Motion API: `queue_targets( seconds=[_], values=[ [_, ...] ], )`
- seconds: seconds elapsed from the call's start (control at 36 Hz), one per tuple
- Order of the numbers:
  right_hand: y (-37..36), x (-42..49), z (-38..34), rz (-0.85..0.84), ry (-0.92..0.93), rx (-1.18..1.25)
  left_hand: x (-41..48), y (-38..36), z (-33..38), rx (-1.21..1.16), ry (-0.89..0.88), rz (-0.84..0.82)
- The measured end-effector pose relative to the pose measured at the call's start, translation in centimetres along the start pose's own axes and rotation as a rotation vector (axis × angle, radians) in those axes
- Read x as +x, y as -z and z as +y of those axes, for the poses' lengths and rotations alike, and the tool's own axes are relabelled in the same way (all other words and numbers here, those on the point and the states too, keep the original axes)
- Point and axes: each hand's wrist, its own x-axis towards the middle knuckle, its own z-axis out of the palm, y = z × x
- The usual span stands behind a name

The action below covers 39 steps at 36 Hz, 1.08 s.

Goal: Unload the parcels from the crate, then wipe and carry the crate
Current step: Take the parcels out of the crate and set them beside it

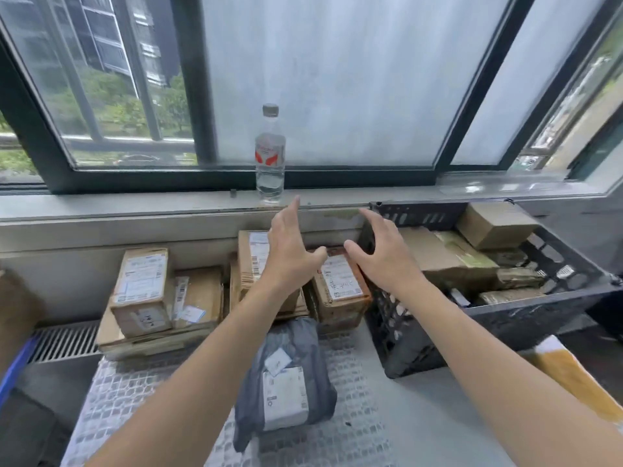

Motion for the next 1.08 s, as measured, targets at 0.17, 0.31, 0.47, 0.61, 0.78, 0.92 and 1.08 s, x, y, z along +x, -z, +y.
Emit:
queue_targets(
  seconds=[0.17, 0.31, 0.47, 0.61, 0.78, 0.92, 1.08],
  values=[
    [4.7, 0.3, 5.9, 0.052, -0.047, 0.0, 1.7, -6.9, 4.1, -0.002, -0.042, -0.087],
    [8.6, 1.0, 11.8, 0.058, -0.063, 0.01, 3.1, -13.0, 7.4, 0.016, -0.037, -0.115],
    [13.2, 2.5, 19.1, -0.017, -0.093, -0.009, 4.7, -20.2, 10.9, 0.077, -0.009, -0.141],
    [15.3, 4.0, 24.4, -0.099, -0.143, -0.02, 5.9, -25.5, 12.7, 0.12, 0.029, -0.139],
    [14.9, 5.8, 28.4, -0.331, -0.25, 0.0, 7.0, -29.8, 12.2, 0.25, 0.226, -0.22],
    [12.9, 7.1, 29.7, -0.503, -0.307, -0.045, 7.6, -31.1, 10.6, 0.423, 0.486, -0.255],
    [10.9, 8.2, 30.1, -0.568, -0.302, -0.07, 8.5, -31.5, 9.4, 0.539, 0.613, -0.288]
  ],
)
